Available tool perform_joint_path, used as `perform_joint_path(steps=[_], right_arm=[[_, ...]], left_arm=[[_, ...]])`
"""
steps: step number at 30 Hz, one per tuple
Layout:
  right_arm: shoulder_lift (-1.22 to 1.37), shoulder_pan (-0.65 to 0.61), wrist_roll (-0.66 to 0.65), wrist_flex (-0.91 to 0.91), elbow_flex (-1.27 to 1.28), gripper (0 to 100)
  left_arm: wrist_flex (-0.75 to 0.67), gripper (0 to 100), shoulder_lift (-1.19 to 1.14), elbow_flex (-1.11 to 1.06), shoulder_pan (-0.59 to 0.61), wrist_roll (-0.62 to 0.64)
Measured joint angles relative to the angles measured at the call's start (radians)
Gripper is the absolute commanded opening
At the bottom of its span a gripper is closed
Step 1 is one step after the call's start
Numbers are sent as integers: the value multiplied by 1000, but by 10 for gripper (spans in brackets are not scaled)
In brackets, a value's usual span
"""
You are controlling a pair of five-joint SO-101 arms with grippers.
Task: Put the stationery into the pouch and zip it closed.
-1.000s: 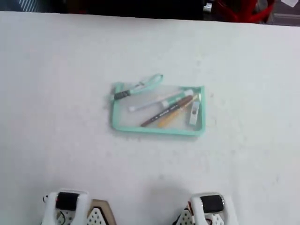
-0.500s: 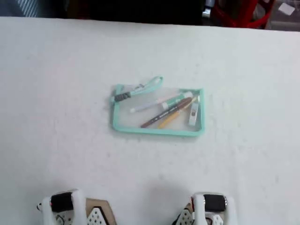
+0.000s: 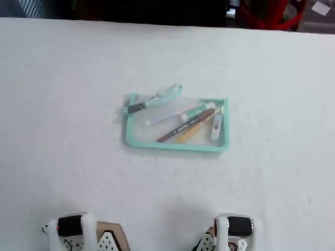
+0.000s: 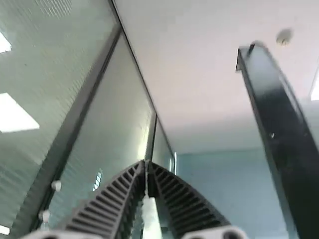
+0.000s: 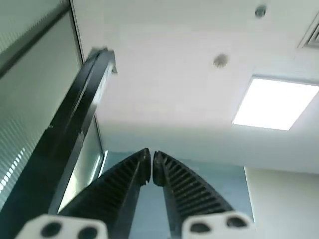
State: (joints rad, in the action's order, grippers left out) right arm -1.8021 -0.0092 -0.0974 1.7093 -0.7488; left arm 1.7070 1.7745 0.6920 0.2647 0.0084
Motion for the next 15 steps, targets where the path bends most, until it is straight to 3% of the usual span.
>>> perform_joint_path(steps=[5,10,15], right_arm=[[2,-86,0,0,276,18],[2,-230,0,-43,641,18],[3,-273,0,-138,1031,18]], left_arm=[[-55,36,2,-457,-126,-8],[-146,24,2,-1003,-362,-183],[-351,28,55,-1439,-305,-250]])
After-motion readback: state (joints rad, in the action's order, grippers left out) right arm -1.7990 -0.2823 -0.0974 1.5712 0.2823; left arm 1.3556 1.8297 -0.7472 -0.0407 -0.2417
